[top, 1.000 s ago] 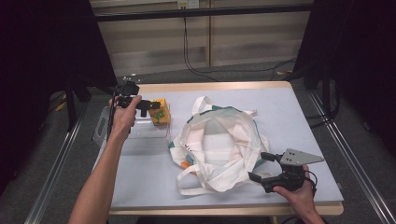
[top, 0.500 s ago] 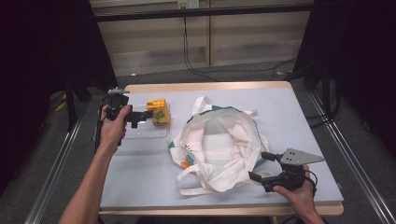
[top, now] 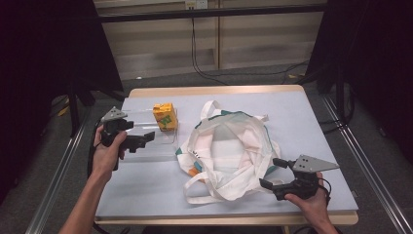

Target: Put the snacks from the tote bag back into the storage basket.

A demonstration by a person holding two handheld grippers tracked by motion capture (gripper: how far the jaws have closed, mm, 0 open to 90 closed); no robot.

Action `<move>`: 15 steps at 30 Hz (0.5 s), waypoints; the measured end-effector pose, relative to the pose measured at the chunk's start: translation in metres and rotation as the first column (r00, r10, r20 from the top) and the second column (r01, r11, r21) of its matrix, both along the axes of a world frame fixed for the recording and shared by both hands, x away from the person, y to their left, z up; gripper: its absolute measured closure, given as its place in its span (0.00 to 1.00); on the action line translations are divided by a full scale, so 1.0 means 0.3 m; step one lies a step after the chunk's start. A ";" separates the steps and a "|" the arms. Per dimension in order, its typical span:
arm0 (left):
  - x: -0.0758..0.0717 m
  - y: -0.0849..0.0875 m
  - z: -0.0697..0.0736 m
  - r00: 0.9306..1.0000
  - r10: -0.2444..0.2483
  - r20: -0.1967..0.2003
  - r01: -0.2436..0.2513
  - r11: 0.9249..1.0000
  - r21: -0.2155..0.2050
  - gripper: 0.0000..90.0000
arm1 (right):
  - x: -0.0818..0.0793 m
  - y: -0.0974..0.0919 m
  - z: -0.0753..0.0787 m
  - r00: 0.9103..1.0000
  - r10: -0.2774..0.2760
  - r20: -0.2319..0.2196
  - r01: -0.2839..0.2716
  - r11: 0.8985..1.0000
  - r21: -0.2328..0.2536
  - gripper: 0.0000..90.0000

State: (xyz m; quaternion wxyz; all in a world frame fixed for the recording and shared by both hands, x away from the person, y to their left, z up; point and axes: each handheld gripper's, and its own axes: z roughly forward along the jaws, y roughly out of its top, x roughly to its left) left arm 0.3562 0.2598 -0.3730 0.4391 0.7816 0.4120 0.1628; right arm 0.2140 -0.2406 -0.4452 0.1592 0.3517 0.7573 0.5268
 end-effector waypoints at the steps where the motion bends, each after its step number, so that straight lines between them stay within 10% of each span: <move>1: -0.013 0.002 -0.004 1.000 0.006 0.020 -0.007 1.000 0.014 0.05 | 0.003 -0.001 -0.001 1.000 -0.004 0.001 0.004 1.000 0.000 0.15; 15: -0.199 0.076 -0.085 0.998 -0.021 0.053 0.023 0.999 -0.028 0.05 | -0.002 -0.006 0.002 1.000 -0.013 0.006 0.013 1.000 0.003 0.15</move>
